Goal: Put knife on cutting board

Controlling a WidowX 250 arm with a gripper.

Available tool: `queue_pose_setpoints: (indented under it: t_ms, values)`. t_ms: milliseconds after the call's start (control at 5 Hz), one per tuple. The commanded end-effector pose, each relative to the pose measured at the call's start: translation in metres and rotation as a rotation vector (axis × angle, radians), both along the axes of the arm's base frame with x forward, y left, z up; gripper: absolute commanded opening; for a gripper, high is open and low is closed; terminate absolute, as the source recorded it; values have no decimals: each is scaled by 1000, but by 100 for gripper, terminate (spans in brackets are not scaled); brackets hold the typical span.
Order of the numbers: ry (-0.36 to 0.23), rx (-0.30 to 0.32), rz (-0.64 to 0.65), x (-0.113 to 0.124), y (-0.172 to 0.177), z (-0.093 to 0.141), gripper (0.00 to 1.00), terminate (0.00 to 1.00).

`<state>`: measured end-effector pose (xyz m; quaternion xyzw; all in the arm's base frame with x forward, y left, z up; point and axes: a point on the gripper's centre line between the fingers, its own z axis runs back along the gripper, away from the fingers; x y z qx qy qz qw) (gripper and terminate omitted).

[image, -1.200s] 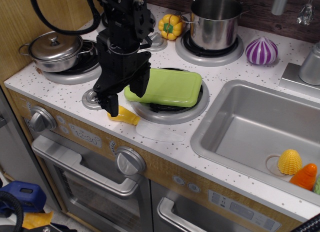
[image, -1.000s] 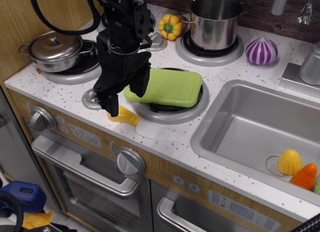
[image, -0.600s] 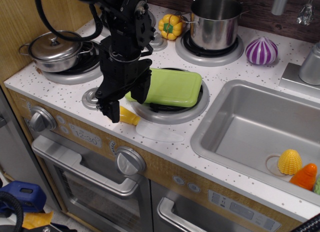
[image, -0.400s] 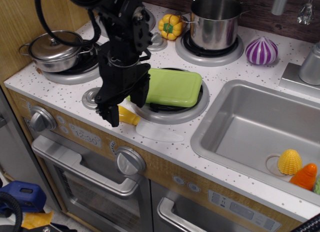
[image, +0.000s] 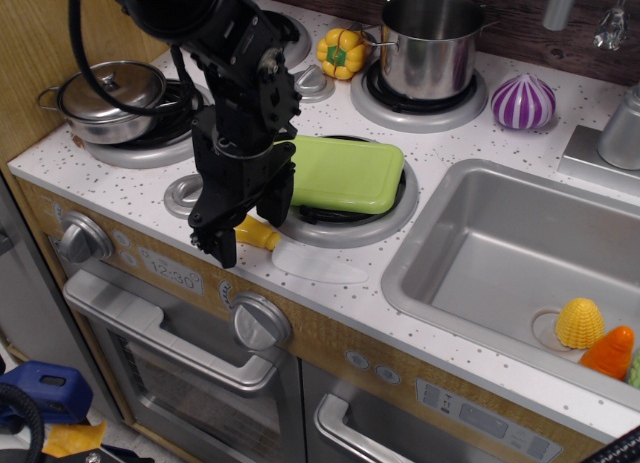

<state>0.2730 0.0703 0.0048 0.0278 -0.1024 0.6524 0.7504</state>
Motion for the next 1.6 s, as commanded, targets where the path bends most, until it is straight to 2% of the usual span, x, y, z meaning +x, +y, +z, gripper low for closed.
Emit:
queue_pose_setpoints:
  t_ms: [0, 200, 400, 600, 1000, 1200, 1400]
  values:
    - [-21, -33, 17, 3, 8, -3, 100, 0]
    - [-23, -47, 43, 3, 6, -6, 0, 0]
    - [-22, -43, 47, 3, 5, -5, 0, 0]
    - [-18, -26, 42, 3, 3, 10, 0, 0]
    - [-79, 25, 31, 16, -5, 43, 0, 0]
    - [-119, 55, 18, 29, -5, 61, 0, 0]
    - [-159, 72, -12, 46, -6, 68, 0, 0]
